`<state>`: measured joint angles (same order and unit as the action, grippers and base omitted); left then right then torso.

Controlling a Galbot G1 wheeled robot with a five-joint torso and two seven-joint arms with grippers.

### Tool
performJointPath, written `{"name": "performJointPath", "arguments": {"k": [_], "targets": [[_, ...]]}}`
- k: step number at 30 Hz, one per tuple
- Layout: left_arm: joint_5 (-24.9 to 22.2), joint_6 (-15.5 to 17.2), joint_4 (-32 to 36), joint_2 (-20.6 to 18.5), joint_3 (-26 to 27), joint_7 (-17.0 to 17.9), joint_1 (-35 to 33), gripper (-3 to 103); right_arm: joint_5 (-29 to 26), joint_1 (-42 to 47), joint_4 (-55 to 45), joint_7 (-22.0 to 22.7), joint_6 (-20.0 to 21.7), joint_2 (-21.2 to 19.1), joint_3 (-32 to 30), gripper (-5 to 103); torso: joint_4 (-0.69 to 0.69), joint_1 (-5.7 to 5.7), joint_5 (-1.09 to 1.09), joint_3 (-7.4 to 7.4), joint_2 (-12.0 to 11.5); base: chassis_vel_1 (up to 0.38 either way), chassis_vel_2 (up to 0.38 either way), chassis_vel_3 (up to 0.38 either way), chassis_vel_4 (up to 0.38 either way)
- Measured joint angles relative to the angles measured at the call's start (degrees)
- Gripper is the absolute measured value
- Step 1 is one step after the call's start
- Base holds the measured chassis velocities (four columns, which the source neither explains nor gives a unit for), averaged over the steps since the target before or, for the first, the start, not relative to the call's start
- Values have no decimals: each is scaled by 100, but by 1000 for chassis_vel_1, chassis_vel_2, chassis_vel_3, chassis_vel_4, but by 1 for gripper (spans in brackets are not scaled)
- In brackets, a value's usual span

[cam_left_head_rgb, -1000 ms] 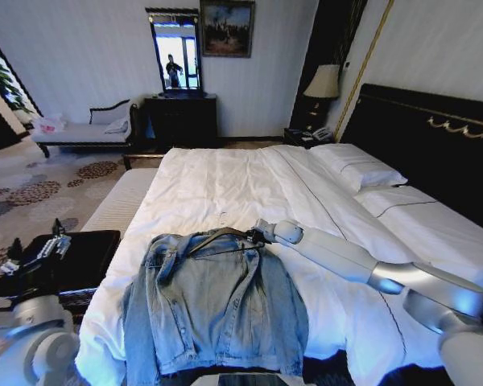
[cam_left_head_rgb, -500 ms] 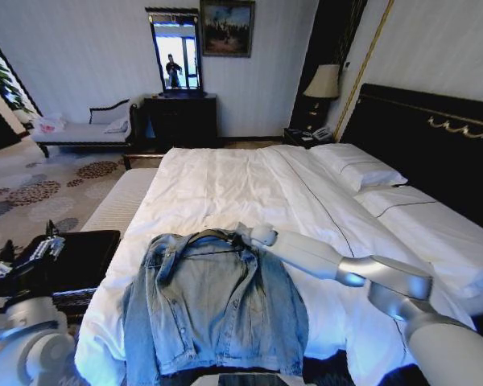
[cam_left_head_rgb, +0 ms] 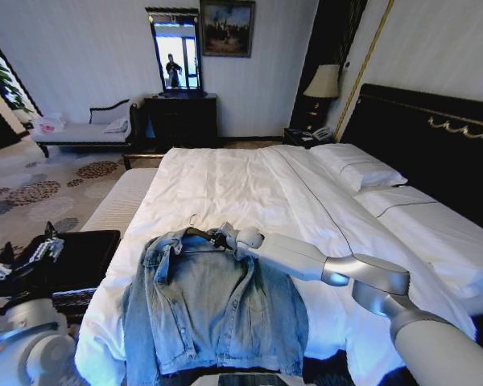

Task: Pick up the clothes from the bed and hang them on the clothes hanger.

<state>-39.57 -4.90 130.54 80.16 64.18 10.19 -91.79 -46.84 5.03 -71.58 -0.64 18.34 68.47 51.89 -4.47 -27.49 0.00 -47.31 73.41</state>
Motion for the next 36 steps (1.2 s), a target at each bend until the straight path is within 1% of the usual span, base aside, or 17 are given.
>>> {"name": "performJointPath", "arguments": {"k": [1,4,9,10,11,13,15,16,19,22,23,24,25,28,30,32,36], "targets": [[16,0,18,22,-19,-1,-5,100,67,13,-10,190,-26,-41,37,19,0,0,0,0,0,0,0,0,0],[44,-3,41,55,-51,-5,-19,100,242,49,-13,358,-25,-106,84,19,-1,0,0,0,0,0,0,0,0],[84,-30,48,98,-81,-27,-53,100,565,117,-57,433,-23,-183,96,18,-1,0,1,0,0,0,0,0,0],[89,-38,48,108,-82,-31,-57,100,583,133,-152,499,-2,-225,115,29,0,0,1,0,0,0,0,0,0],[90,-40,47,114,-85,-32,-57,100,584,139,-236,537,19,-263,141,34,0,0,1,0,0,0,0,0,0],[92,-41,47,121,-89,-32,-58,100,584,144,-313,573,39,-300,163,34,0,0,1,0,0,0,0,0,0],[100,-42,49,142,-106,-32,-59,100,538,160,-504,752,145,-365,208,45,-1,0,0,0,0,0,0,0,0],[118,-44,59,165,-130,-34,-60,100,380,179,-649,1009,355,-368,247,51,-2,0,0,0,0,0,0,0,0],[142,-48,68,192,-159,-34,-63,100,229,193,-713,1246,492,-308,277,56,-2,0,0,0,0,0,0,0,0],[168,-61,96,217,-182,-41,-91,100,163,205,-762,1530,542,-184,277,72,3,0,0,0,0,0,0,0,0],[168,-61,96,217,-182,-41,-91,100,163,205,-762,1530,542,-184,277,72,3,0,0,0,0,0,0,0,0],[168,-65,102,216,-172,-43,-102,100,160,204,-808,1612,556,-211,252,78,3,0,0,0,0,0,0,0,0],[164,-68,106,216,-156,-44,-110,100,159,197,-859,1654,568,-266,226,78,3,0,0,0,0,0,0,0,0],[135,-82,129,206,-104,-45,-138,100,45,144,-1233,1783,758,-786,37,94,-2,0,0,0,0,0,0,0,0],[133,-83,131,206,-102,-45,-139,100,-2,143,-1363,1800,820,-932,-22,97,-4,0,0,0,0,0,0,0,0],[146,-84,145,219,-141,-47,-128,100,-92,193,-1754,1821,960,-1348,-227,99,-5,0,1,0,0,0,0,0,0],[196,-84,190,249,-206,-47,-129,100,-377,426,-2194,1966,1118,-1727,-526,100,-1,0,1,0,0,0,0,0,0]]}}
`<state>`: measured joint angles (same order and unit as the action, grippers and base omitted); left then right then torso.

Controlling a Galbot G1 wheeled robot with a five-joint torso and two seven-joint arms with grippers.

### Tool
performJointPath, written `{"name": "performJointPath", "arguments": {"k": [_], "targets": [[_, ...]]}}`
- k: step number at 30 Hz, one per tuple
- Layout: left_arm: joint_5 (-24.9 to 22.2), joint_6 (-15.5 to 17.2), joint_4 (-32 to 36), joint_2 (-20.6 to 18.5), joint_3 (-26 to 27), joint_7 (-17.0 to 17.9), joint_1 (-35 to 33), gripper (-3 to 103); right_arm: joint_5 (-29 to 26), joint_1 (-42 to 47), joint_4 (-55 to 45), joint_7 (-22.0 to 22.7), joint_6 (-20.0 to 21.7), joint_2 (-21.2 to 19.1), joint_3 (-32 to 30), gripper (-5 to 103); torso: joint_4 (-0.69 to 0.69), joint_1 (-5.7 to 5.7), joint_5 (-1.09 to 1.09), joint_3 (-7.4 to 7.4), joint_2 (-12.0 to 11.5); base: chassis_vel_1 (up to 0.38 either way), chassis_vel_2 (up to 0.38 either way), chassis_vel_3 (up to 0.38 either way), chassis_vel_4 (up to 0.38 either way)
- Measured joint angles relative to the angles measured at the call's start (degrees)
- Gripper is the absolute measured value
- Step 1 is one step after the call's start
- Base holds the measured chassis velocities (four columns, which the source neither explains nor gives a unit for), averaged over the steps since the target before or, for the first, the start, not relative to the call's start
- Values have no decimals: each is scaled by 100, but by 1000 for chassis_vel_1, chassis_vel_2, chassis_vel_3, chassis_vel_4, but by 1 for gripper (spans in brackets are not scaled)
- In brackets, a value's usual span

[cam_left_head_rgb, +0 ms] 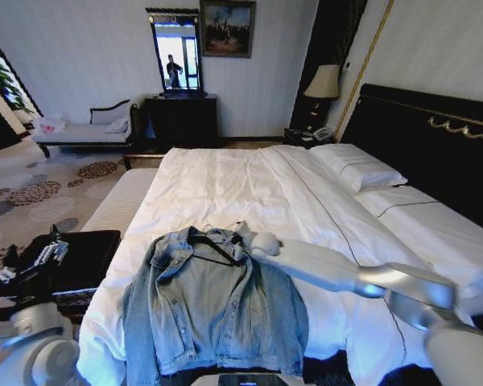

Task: Pick up the clothes from the bed and hang them on the clothes hanger.

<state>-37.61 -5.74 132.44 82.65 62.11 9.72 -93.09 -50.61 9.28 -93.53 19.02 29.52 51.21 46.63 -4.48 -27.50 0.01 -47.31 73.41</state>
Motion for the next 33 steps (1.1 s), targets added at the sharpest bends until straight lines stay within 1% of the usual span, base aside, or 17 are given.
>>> {"name": "performJointPath", "arguments": {"k": [3,4,6,7,9,12,14,17,20,22,24,27,28,30,31,32,33], "targets": [[49,5,59,30,-66,2,-6,100,-193,434,-370,193,81,-302,-306,100,1,1,0,0,0,0,0,0,0],[49,5,59,30,-66,2,-6,100,-193,434,-370,193,81,-302,-306,100,1,1,0,0,0,0,0,0,0],[76,15,82,36,-95,6,-4,100,-108,613,-455,209,80,-379,-385,100,1,1,-1,0,0,0,0,0,0],[111,29,112,47,-132,17,-2,100,76,935,-556,238,83,-447,-483,100,0,1,0,0,0,0,0,0,0],[129,33,127,55,-146,19,-2,100,122,1059,-589,267,95,-459,-516,100,0,1,1,0,0,0,0,0,0],[212,24,151,81,-214,3,-64,100,190,1438,-706,515,196,-475,-571,100,1,0,-1,0,0,0,0,0,0],[251,11,149,82,-242,-16,-84,100,203,1482,-708,555,211,-476,-570,100,1,0,0,0,0,0,0,0,0],[598,-95,64,62,-483,-137,-185,100,282,1637,-655,819,365,-436,-550,100,1,1,-2,0,0,0,0,0,0],[672,-101,9,40,-632,-168,-154,100,242,1682,-601,1069,521,-366,-536,100,1,1,-1,0,0,0,0,0,0],[670,-88,-10,16,-687,-177,-144,100,233,1684,-588,1116,536,-351,-529,100,1,0,-1,0,0,0,0,0,0],[641,48,-161,-145,-957,-225,-126,100,206,1677,-548,1218,556,-315,-499,100,3,0,-1,0,0,0,0,0,0],[696,355,-722,-583,-1510,-272,76,100,162,1642,-512,1350,566,-283,-483,100,1,1,-3,0,0,0,0,0,0],[696,355,-722,-583,-1510,-272,76,100,162,1642,-512,1350,566,-283,-483,100,1,1,-3,0,0,0,0,0,0],[667,585,-1002,-811,-1799,-273,258,100,146,1653,-510,1411,569,-271,-508,100,1,1,-2,0,0,0,0,0,0],[552,870,-1299,-1071,-2147,-277,479,100,130,1693,-528,1479,556,-264,-579,100,1,0,-3,-1,0,0,0,0,0],[462,1024,-1469,-1218,-2378,-289,608,100,122,1717,-553,1500,505,-264,-629,100,0,-1,-2,-1,0,0,0,0,0],[462,1024,-1469,-1218,-2378,-289,608,100,122,1717,-553,1500,505,-264,-629,100,0,-1,-2,-1,0,0,0,0,0]]}}
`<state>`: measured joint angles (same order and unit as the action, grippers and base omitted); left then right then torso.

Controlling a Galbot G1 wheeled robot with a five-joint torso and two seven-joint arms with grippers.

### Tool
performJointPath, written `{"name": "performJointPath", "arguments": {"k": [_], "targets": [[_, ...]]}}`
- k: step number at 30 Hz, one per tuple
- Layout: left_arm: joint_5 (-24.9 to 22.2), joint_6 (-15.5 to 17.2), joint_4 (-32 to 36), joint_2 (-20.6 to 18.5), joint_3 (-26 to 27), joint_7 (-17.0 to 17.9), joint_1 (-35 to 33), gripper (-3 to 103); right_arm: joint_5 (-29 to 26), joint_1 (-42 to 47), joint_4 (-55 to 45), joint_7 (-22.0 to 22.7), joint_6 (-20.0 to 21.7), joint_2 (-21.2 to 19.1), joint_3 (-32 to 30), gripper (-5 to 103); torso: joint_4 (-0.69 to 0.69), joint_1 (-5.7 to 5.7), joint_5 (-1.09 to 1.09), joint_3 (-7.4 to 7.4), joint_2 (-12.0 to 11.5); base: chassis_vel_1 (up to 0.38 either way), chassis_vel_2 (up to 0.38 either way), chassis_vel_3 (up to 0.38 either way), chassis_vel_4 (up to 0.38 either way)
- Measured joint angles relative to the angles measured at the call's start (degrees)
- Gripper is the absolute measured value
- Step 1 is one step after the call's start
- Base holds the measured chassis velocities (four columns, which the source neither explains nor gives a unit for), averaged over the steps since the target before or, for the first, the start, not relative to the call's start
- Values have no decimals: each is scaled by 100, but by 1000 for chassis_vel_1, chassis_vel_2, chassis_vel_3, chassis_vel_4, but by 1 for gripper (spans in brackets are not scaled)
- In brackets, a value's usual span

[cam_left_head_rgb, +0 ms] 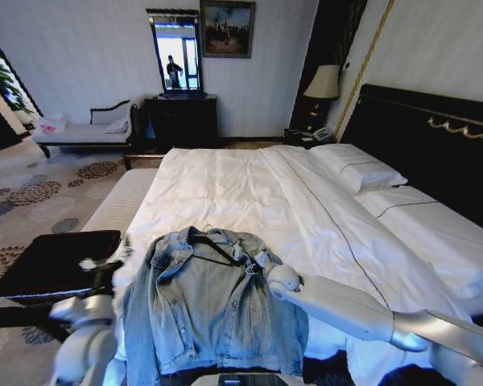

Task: Pick up the clothes from the bed and hang them on the clothes hanger.

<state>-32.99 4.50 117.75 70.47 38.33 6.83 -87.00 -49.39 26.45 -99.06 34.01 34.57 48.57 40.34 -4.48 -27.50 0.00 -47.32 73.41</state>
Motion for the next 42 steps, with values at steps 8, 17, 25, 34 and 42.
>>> {"name": "performJointPath", "arguments": {"k": [8,17,25,34,42], "targets": [[581,257,-1222,-841,-1584,-353,749,100,-8,217,-120,-33,-1008,-28,-569,100,2,0,1,0,0,0,0,0,0],[1137,141,-2293,-1191,-2689,-468,1645,100,-44,419,-268,-73,-1205,-58,-1036,100,0,0,0,0,0,0,0,0,0],[1343,75,-3045,-1318,-3676,-531,2545,100,-53,476,-313,-43,-1214,-14,-1127,100,1,0,1,0,-1,0,0,0,0],[1123,40,-3713,-1182,-4080,-531,3318,100,-51,628,-430,12,-1233,-73,-1369,100,1,0,1,0,0,0,0,0,0],[932,17,-4331,-928,-4206,-547,3823,100,45,798,-462,16,-1357,-137,-1575,100,1,0,1,0,-1,0,0,0,0]]}}
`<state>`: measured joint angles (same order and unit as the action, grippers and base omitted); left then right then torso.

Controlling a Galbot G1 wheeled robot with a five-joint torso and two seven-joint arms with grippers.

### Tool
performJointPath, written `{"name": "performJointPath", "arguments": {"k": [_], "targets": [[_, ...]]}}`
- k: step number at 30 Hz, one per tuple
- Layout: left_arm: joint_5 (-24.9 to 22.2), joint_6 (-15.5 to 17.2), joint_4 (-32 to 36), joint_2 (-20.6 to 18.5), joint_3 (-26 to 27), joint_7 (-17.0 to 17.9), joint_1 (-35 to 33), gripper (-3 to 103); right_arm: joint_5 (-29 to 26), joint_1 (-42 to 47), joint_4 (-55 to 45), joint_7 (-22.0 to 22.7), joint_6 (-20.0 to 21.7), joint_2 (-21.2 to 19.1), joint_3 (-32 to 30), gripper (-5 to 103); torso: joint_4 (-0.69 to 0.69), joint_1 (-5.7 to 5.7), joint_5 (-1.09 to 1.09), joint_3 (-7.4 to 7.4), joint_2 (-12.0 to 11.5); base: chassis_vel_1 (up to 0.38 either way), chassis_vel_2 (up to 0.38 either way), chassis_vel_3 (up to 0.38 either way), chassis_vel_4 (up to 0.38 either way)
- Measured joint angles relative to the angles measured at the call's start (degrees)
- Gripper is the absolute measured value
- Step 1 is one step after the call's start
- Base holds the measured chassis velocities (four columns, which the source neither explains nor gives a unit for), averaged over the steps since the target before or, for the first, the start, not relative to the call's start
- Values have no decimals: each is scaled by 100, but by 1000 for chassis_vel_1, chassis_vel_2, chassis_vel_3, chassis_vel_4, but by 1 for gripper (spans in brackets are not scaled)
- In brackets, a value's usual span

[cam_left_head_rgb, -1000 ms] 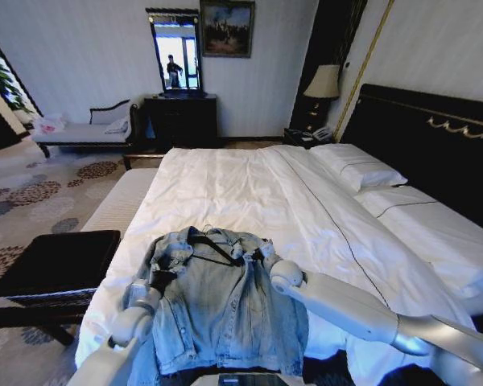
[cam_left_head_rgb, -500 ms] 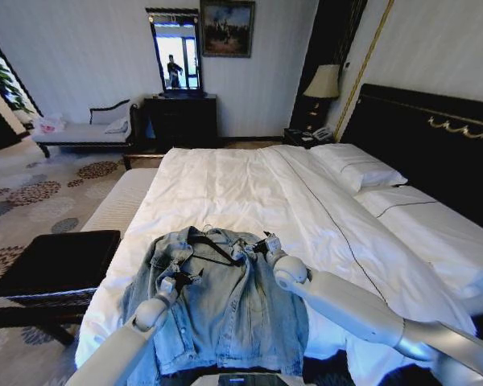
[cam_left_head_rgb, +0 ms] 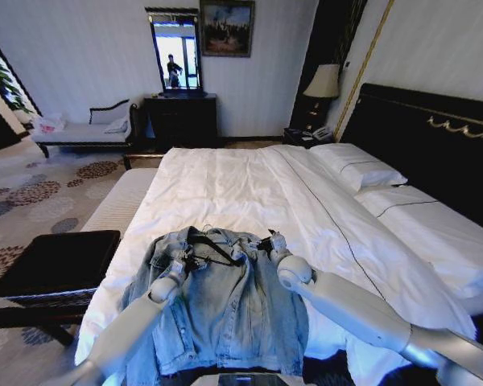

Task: Pick up the clothes from the bed and hang them on the clothes hanger.

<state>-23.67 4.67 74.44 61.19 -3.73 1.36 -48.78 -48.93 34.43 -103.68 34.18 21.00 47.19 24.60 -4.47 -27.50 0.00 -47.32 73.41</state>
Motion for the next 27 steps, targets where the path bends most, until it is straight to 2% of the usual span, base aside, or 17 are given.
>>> {"name": "performJointPath", "arguments": {"k": [2,7,11,20,27], "targets": [[-27,1,64,-9,24,4,-19,100,3,14,-2,0,-8,-8,-20,100,0,0,0,0,0,0,0,0,0],[-153,38,705,-251,48,-22,-390,100,48,131,-32,-2,-24,-42,-161,100,0,1,0,1,0,0,0,0,0],[61,-3,794,-388,20,-118,-617,100,109,206,-36,-12,-35,-41,-222,100,2,2,0,1,0,0,0,0,0],[172,43,222,-253,-242,-148,-239,100,145,239,-24,-30,-54,-25,-257,100,-1,2,0,1,0,0,0,0,0],[36,37,-615,148,-559,-151,562,100,208,293,11,-102,-116,-27,-258,100,0,1,0,1,0,0,0,0,0]]}}
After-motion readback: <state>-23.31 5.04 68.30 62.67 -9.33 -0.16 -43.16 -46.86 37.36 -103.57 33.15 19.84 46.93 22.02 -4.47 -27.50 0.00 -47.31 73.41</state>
